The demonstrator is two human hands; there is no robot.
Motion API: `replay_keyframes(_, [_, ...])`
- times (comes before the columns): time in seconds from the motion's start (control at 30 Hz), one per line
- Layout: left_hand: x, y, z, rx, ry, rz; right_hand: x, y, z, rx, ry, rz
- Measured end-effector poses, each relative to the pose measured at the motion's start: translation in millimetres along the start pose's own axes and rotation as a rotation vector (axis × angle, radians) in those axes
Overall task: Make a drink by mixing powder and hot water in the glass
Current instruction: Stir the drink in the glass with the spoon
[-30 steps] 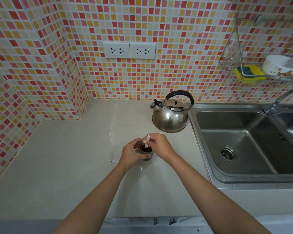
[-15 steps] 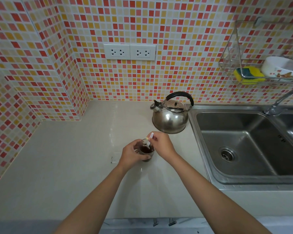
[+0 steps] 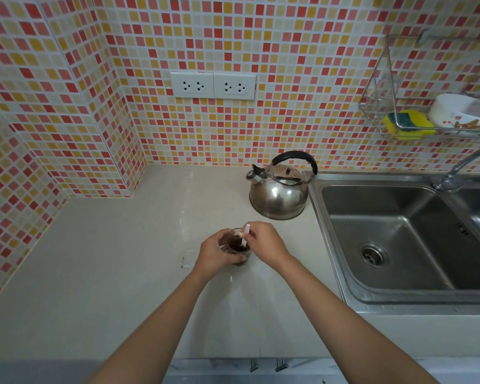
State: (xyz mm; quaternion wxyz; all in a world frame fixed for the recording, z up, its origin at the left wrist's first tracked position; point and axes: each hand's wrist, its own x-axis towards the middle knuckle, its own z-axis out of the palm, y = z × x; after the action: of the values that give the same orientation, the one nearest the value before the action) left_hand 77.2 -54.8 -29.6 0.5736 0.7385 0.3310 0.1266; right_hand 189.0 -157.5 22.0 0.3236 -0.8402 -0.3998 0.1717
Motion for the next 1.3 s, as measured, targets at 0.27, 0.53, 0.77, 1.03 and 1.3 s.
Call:
replay_keyframes(0.27, [3,-2,1,-0.021,0.008,-0.018,5,6,-4,0.078,-0.010,-0.014])
replay_keyframes(0.53, [4,-3,2,-0.050,0.020,-0.037,2,15,-1,0.482,0.173,0.347])
replay_keyframes(0.77, [6,-5,2,-0.054,0.017,-0.028,1,13,-27,0.673,0.260,0.359])
replay_keyframes(1.03, [2,-1,1,-0.027,0.003,0.018,-8,2,-17,0.326,-0.026,0.000])
replay_keyframes(1.3, [2,0,-1,0.025,-0.002,0.034,0,-1,-11,0.085,-0.113,-0.013])
